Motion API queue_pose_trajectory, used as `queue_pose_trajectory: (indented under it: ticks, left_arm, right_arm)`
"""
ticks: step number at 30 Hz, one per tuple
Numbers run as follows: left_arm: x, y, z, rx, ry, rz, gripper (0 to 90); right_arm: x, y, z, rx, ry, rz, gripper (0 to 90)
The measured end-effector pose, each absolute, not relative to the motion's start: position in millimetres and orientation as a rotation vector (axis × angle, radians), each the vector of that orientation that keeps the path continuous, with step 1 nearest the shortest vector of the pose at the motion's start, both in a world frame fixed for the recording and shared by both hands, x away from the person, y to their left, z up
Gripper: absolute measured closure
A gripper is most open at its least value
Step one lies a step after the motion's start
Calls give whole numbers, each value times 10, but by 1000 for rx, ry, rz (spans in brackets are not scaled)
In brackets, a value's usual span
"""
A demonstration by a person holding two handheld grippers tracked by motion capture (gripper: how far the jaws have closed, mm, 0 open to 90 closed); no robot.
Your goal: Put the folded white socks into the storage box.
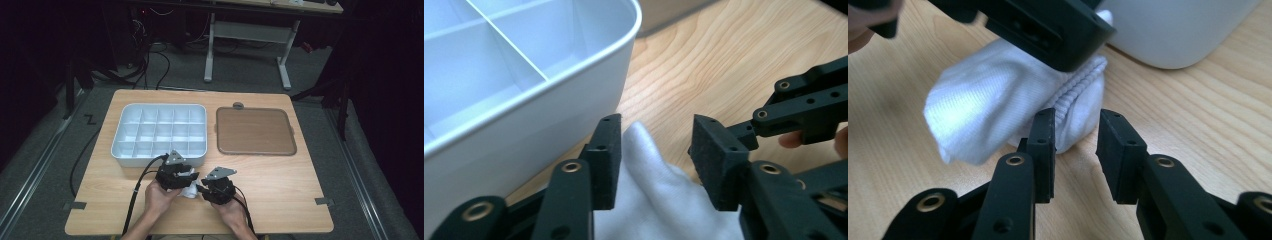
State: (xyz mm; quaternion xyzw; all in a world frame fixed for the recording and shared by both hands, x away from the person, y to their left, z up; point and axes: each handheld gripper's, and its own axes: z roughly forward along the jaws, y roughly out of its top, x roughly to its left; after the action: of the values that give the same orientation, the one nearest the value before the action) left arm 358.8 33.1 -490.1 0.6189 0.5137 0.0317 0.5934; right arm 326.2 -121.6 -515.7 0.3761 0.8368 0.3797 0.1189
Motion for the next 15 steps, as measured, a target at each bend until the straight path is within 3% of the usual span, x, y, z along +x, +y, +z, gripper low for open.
queue_pose_trajectory:
  ticks: [15]
  left_arm:
    - [3592,659,-4907,1417,1251,142,557]
  right_arm:
    - [3070,-1238,-4815,1033,2381,1220,795]
